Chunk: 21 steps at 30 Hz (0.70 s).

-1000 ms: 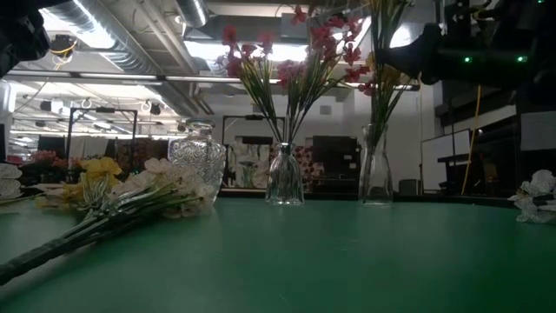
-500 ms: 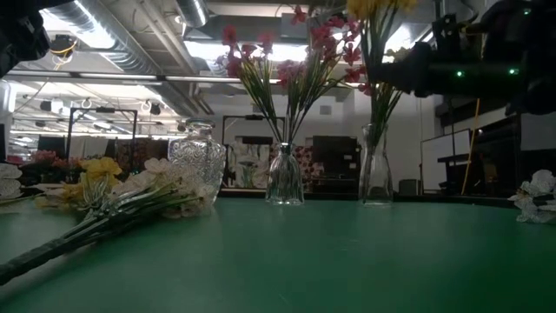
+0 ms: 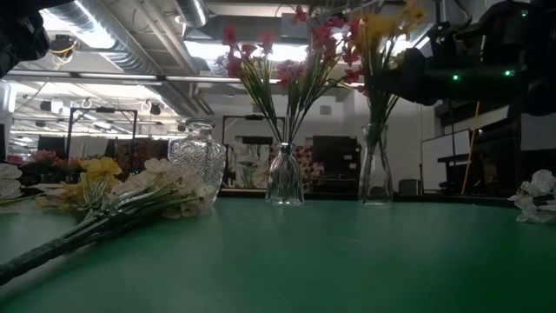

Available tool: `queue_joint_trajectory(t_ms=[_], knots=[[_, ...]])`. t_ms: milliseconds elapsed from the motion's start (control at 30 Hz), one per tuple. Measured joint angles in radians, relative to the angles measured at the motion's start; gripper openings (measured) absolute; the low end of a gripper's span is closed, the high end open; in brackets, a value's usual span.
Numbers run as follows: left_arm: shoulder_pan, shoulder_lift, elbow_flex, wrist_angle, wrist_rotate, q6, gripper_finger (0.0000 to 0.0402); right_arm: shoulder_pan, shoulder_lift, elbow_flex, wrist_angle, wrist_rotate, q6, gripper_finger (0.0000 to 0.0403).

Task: Sort flowers into vase by color
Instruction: Put the right yellow flower into the right transparent vase

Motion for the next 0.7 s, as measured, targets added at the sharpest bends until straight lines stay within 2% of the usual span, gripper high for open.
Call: queue_joint_trajectory(t_ms=[200,333,700], knots=[[0.0,0.0,0.0,0.0,0.0,-0.007,0.0153,0.0,0.0,0.0,0.0,-0.005,0.023,0.0169],[0.0,0.0,0.0,0.0,0.0,-0.008,0.0153,0.0,0.0,0.0,-0.014,0.018,0.05,0.0194],[0.0,0.0,0.0,0.0,0.0,-0.026,0.0153,0.001,-0.001,0.0,-0.061,-0.008,0.108,0.0207]])
